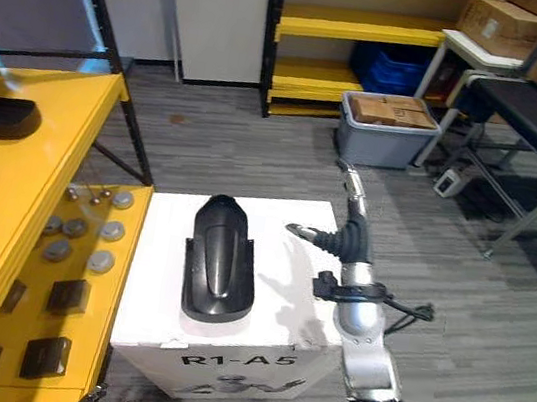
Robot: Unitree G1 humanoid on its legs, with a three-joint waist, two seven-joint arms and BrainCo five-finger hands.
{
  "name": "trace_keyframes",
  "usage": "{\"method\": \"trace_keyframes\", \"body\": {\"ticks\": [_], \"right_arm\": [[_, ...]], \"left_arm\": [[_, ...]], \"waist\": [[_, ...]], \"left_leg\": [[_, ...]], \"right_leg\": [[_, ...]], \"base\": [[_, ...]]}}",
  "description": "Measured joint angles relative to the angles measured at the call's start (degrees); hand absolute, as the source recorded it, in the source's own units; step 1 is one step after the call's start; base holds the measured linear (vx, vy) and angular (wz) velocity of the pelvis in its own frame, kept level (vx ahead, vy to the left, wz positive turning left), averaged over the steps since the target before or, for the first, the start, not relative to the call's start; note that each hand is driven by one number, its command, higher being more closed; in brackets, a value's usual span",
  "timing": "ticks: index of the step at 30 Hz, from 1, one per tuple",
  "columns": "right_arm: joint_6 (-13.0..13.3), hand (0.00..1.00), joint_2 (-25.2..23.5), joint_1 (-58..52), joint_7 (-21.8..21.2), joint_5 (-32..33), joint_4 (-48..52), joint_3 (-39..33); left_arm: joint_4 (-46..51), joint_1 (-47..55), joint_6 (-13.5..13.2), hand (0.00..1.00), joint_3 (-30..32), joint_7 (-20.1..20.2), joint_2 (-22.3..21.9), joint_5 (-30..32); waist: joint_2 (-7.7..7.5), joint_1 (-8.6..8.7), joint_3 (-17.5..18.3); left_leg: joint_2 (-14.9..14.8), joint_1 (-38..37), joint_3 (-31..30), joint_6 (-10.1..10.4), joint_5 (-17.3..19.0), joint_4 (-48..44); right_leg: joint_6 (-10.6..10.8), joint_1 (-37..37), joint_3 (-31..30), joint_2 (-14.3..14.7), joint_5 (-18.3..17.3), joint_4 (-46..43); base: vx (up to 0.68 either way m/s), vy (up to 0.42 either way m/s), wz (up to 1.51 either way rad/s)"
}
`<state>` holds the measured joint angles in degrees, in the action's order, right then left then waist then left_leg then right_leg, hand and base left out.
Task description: Walk over and take plastic housings, then place them on the shelf
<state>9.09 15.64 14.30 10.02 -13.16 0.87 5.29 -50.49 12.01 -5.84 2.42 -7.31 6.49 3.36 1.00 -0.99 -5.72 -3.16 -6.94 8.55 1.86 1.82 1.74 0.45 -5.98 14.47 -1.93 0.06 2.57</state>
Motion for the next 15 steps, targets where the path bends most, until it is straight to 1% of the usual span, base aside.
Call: {"method": "trace_keyframes", "body": {"ticks": [2,4,5,7,10,12,15], "right_arm": [[-0.9,0.0,-1.8,0.9,0.0,-1.5,-3.5,1.3],[-3.1,0.0,-4.8,2.1,0.1,-3.8,-9.3,2.6],[-3.6,0.0,-5.5,2.1,0.1,-4.5,-10.5,2.8],[-5.8,0.0,-8.2,2.1,0.8,-8.5,-13.9,2.7],[-8.4,0.0,-10.9,2.0,2.9,-13.3,-16.6,1.9],[-9.4,0.0,-12.3,1.7,4.1,-14.4,-17.7,1.4],[-10.3,0.0,-13.7,1.5,4.8,-15.5,-18.8,1.4]], "left_arm": [[0.0,0.1,0.1,0.0,0.0,-0.1,0.1,-0.2],[-0.1,0.4,0.3,0.0,0.0,-0.5,0.2,-0.5],[-0.1,0.5,0.3,0.0,0.0,-0.8,0.2,-0.7],[0.0,0.4,0.3,0.0,0.1,-1.4,0.2,-0.9],[0.0,0.3,0.4,0.0,0.1,-1.9,0.3,-1.0],[0.2,0.2,0.5,0.0,0.1,-2.5,0.0,-1.0],[1.0,0.3,0.5,0.0,0.1,-2.7,-0.1,-1.0]], "waist": [[-0.17,-0.05,-0.1],[-0.27,-0.37,-0.2],[-0.28,-0.47,-0.2],[-0.51,-0.7,-0.4],[-0.73,-0.72,-0.6],[-0.83,-1.34,-0.7],[-0.87,-1.5,-1.3]], "left_leg": [[0.2,0.5,-0.9,0.0,-0.3,0.4],[0.3,1.0,-1.0,-0.1,-0.4,0.4],[0.4,1.0,-1.0,-0.1,-0.4,0.4],[0.5,1.2,-1.1,-0.1,-0.4,0.4],[0.6,1.7,-2.2,-0.1,-0.4,0.2],[0.5,1.7,-2.3,-0.1,-0.4,0.0],[0.4,1.7,-2.4,-0.1,-0.4,-0.1]], "right_leg": [[0.1,0.1,0.7,-0.1,0.2,0.5],[0.1,0.1,0.9,-0.1,0.2,0.7],[0.1,0.1,0.9,-0.1,0.2,0.7],[0.1,0.0,1.3,-0.1,0.2,1.0],[0.1,0.0,2.0,-0.2,0.2,1.1],[0.1,-0.1,2.1,-0.2,0.2,1.1],[0.1,-0.2,2.2,-0.3,0.2,1.0]], "base": [[0.01,-0.006,0.17],[0.05,0.002,0.04],[0.05,0.003,0.03],[0.05,-0.002,0.06],[0.03,-0.007,0.15],[0.01,0.001,0.03],[-0.01,0.002,0.0]]}}
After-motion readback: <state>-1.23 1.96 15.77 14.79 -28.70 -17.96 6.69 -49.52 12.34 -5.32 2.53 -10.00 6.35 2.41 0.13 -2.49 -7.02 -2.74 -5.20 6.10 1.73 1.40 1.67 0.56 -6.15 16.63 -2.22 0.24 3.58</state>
